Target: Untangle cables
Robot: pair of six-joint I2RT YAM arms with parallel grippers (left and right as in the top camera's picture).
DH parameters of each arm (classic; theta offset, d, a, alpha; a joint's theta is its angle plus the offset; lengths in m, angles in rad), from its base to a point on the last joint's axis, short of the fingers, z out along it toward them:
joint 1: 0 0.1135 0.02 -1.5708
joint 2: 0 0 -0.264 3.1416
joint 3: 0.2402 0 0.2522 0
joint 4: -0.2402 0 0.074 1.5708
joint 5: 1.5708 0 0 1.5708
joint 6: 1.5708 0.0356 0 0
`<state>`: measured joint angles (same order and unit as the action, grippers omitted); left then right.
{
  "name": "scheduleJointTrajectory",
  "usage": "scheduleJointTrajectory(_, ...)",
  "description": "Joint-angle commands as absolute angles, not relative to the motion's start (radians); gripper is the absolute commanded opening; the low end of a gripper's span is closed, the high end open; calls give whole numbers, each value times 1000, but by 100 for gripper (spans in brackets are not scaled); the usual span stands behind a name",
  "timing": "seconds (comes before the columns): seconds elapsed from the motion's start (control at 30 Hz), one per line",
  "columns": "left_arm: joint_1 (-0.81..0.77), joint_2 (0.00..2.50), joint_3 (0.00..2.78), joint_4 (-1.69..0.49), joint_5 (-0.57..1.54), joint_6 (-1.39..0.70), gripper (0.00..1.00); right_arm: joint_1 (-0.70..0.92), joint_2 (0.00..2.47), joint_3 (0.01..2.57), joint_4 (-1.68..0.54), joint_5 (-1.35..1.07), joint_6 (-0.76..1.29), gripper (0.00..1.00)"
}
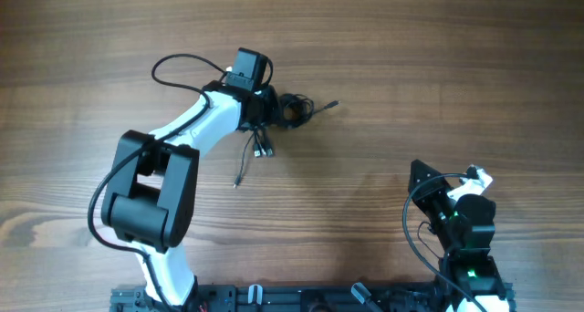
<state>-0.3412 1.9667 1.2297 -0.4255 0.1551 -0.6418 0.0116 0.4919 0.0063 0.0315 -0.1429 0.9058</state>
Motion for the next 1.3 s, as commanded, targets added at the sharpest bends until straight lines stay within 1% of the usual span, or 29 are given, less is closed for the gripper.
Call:
scheduleJointTrajectory(0.0, -332, 1982, 1229, -410, 163, -611, 4, 13, 498, 9, 46, -196, 781, 47)
scheduleJointTrajectory(0.07, -290, 1959, 1229, -440, 204, -521, 4, 13, 498, 60, 46, -256, 654, 49)
scheduleJointTrajectory(0.1, -265, 1948, 1229, -456, 281, -458, 4, 13, 498, 107, 38, -294, 588, 50)
scheduleJointTrajectory(0.13, -233, 1942, 1229, -456, 413, -372, 4, 13, 499, 177, 8, -327, 541, 54)
scheduleJointTrajectory(0.17, -208, 1942, 1229, -453, 521, -308, 4, 13, 502, 249, -40, -349, 514, 55)
scheduleJointTrajectory(0.3, -81, 1943, 1229, -481, 1099, 10, 4, 13, 588, 554, -306, -411, 417, 56)
scheduleJointTrajectory(0.33, -66, 1943, 1229, -493, 1163, 54, 4, 13, 618, 603, -353, -423, 416, 57)
scheduleJointTrajectory(0.4, -52, 1943, 1229, -502, 1196, 72, 4, 14, 708, 677, -385, -568, 411, 57)
scheduleJointTrajectory(0.47, -59, 1943, 1229, -502, 1205, 72, 4, 14, 815, 685, -384, -704, 422, 55)
scheduleJointTrajectory(0.6, -96, 1943, 1229, -501, 1215, 72, 4, 95, 1021, 685, -401, -735, 449, 57)
scheduleJointTrajectory(0.7, -120, 1943, 1229, -490, 1215, 71, 4, 240, 1187, 685, -258, -735, 475, 58)
scheduleJointTrajectory(0.8, -126, 1943, 1229, -490, 1216, 71, 4, 345, 1323, 685, -74, -704, 480, 63)
scheduleJointTrajectory(0.9, -127, 1943, 1229, -490, 1216, 67, 4, 413, 1484, 685, 65, -626, 535, 70)
scheduleJointTrajectory(0.97, -127, 1943, 1229, -490, 1216, 67, 4, 420, 1541, 685, 107, -630, 573, 70)
scheduleJointTrajectory(1.0, -127, 1943, 1229, -490, 1216, 67, 4, 420, 1551, 685, 120, -630, 583, 69)
scheduleJointTrajectory(1.03, -127, 1943, 1229, -490, 1216, 67, 4, 420, 1552, 685, 137, -632, 585, 52)
scheduleJointTrajectory(1.07, -127, 1943, 1229, -490, 1216, 67, 4, 420, 1552, 685, 182, -675, 599, 31)
scheduleJointTrajectory(1.1, -127, 1943, 1229, -490, 1216, 67, 4, 420, 1552, 685, 211, -693, 626, 29)
scheduleJointTrajectory(1.13, -127, 1943, 1229, -490, 1218, 67, 4, 419, 1552, 685, 238, -698, 646, 40)
scheduleJointTrajectory(1.17, -127, 1943, 1229, -490, 1228, 67, 4, 418, 1552, 685, 252, -698, 657, 43)
scheduleJointTrajectory(1.2, -127, 1943, 1229, -490, 1234, 67, 4, 413, 1552, 685, 253, -698, 655, 63)
scheduleJointTrajectory(1.23, -127, 1943, 1229, -490, 1234, 67, 4, 409, 1552, 685, 260, -715, 654, 71)
scheduleJointTrajectory(1.27, -127, 1943, 1229, -490, 1234, 67, 4, 404, 1551, 685, 284, -761, 655, 73)
